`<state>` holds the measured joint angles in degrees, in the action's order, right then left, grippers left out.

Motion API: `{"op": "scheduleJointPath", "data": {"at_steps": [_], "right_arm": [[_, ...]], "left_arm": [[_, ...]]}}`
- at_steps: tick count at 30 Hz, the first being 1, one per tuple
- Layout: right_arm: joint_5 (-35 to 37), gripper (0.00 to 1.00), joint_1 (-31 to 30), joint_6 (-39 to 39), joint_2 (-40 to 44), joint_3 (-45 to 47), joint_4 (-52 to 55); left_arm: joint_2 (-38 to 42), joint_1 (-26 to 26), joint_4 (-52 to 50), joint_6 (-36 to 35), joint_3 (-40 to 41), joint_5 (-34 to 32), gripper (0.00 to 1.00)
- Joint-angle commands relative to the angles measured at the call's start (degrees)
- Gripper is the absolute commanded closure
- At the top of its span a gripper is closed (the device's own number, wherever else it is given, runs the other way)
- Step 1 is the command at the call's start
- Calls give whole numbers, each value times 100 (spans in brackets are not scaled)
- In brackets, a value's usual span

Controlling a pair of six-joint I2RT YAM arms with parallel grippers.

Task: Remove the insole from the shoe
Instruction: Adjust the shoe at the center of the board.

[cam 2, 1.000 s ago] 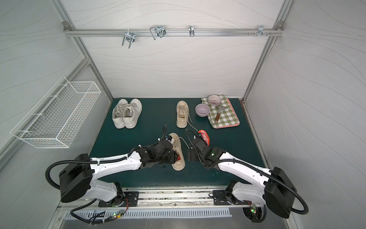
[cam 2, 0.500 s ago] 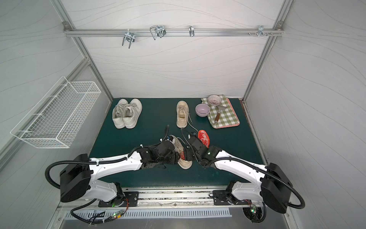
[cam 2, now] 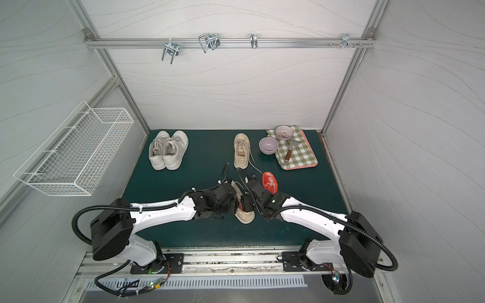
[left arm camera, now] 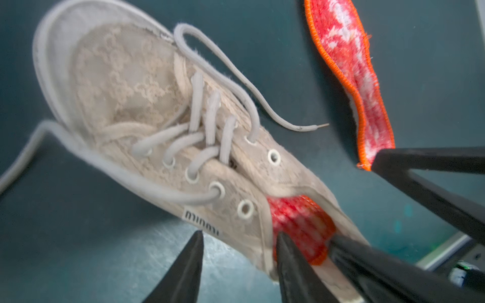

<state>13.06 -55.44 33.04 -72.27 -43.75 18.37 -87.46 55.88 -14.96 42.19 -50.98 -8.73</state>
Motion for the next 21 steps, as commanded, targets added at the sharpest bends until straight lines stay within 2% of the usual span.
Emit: {"op": "scheduleJointPath", "data": {"at_steps": [1,9,12,16,21], "right_arm": [[-23,39,-37,-32,-11,116,-140],[-466,43,-121,-289,-298,113,-578],[-442,43,-242,-378,-444,-19,-651],[-141,46,-273,-369,-722,-192,-602],[322,55,-269,-322,-1043,-401,-490]], "left_arm": [[-21,-52,44,-11,-190,-319,62],[138,-68,291,-105,21,-215,90],[266,-64,501,-174,142,-57,98],[452,-68,776,-272,317,130,100],[635,-67,1085,-361,495,436,100]]}}
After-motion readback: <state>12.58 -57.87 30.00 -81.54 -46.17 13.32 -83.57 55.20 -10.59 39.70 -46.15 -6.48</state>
